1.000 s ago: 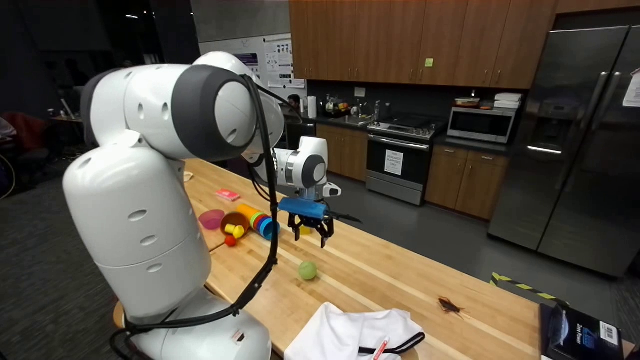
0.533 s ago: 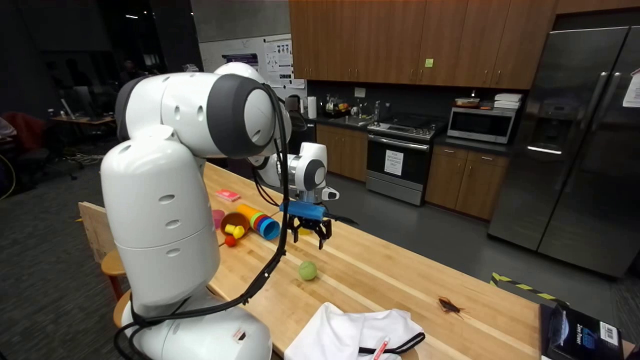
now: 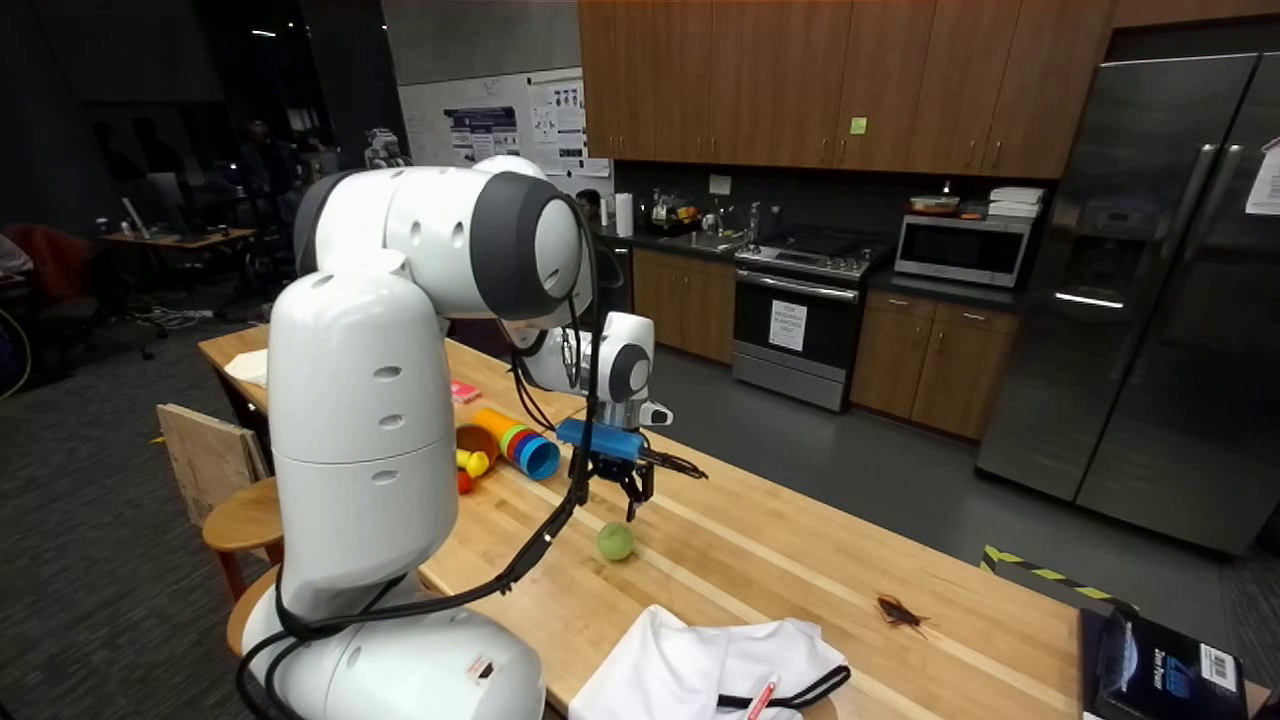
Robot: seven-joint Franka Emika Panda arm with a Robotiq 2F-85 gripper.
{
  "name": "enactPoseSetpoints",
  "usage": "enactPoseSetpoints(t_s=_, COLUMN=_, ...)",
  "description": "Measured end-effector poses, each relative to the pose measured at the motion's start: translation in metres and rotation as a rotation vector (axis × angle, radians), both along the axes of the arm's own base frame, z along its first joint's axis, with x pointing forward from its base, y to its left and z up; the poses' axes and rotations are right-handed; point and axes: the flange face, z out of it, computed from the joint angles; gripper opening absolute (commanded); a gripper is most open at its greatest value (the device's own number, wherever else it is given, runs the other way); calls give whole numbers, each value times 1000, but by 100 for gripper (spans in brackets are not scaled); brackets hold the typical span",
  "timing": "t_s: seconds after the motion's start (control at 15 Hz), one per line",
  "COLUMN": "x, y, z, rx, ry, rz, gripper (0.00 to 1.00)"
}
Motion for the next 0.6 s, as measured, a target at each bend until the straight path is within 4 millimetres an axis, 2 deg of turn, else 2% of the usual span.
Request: enactPoseSetpoints(t_s=0.6, x=0, y=0, z=-37, rx=0, ry=67, rz=-11, gripper=100)
